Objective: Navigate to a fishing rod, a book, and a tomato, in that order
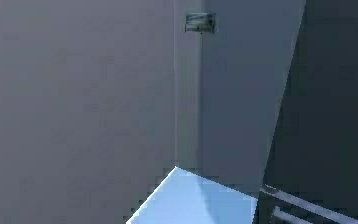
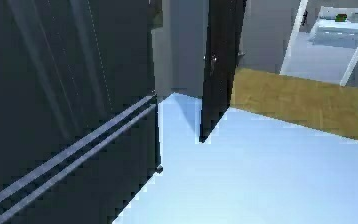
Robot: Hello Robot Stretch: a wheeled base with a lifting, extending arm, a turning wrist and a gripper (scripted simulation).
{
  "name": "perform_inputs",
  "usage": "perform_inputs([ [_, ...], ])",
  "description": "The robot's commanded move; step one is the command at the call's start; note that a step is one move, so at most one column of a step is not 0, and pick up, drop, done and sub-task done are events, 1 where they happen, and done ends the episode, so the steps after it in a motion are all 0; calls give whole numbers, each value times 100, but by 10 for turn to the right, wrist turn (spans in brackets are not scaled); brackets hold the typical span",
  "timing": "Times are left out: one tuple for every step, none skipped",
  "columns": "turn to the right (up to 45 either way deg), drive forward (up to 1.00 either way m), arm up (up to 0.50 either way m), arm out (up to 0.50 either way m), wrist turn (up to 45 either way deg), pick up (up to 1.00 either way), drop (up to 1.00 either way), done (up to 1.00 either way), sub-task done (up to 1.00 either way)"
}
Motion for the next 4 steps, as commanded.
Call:
perform_inputs([
  [450, 0, 0, 0, 0, 0, 0, 0, 0],
  [450, 0, 0, 0, 0, 0, 0, 0, 0],
  [330, 0, 0, 0, 0, 0, 0, 0, 0],
  [0, 100, 0, 0, 0, 0, 0, 0, 0],
])
